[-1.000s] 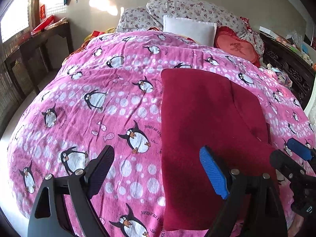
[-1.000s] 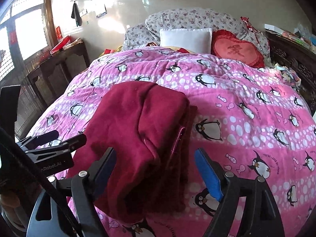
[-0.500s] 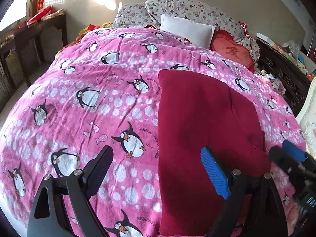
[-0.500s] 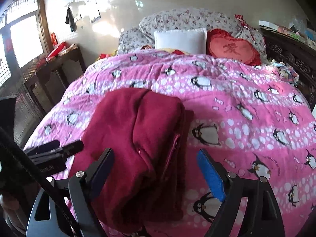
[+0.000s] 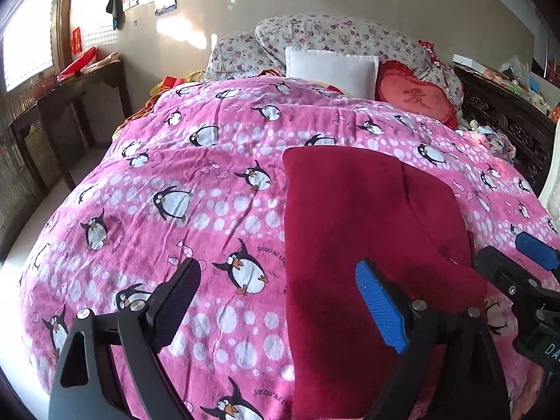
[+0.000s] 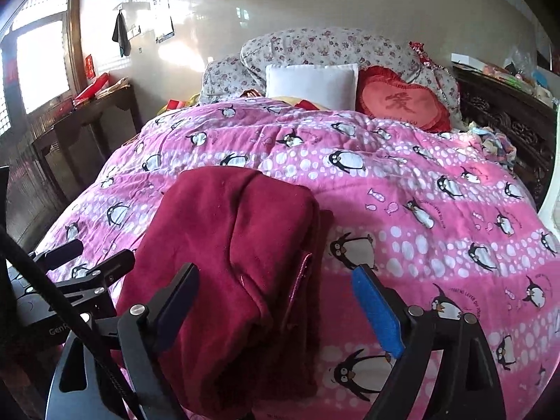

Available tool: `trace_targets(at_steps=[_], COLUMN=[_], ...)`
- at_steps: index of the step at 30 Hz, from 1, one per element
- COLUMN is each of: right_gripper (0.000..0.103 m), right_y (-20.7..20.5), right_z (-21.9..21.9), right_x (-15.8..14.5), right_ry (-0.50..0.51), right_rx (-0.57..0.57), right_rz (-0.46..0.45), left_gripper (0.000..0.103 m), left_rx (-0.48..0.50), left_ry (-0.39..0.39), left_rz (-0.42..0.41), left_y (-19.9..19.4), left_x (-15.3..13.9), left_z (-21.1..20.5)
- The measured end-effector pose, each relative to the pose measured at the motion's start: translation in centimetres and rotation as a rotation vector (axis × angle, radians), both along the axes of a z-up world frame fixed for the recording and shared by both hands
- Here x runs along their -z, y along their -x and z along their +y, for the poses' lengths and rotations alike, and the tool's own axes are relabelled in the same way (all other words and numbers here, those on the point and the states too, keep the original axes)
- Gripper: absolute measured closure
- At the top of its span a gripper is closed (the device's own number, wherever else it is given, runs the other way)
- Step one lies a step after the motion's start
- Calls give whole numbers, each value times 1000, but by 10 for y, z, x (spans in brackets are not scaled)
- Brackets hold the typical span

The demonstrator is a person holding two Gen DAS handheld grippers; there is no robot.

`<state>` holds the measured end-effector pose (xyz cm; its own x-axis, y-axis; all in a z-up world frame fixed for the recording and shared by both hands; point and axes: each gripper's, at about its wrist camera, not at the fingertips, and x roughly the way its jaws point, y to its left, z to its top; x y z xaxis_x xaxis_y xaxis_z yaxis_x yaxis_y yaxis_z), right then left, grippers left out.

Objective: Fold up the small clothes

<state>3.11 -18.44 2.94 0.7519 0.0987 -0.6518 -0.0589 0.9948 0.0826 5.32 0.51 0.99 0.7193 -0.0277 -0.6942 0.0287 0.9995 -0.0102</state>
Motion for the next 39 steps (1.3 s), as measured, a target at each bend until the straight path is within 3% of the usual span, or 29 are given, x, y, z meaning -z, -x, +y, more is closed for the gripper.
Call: trace_targets(at_steps=[39], right_gripper=[8], right_y=[10], right_z=[3], right_x=[-9], right_ry=[1], right_rx=[13], right_rz=[-6], left_gripper=[13], left_rx=[-7], left_ry=[-18], left_rz=[-36], left_y=[18], left_x=[-16], left_z=[-4])
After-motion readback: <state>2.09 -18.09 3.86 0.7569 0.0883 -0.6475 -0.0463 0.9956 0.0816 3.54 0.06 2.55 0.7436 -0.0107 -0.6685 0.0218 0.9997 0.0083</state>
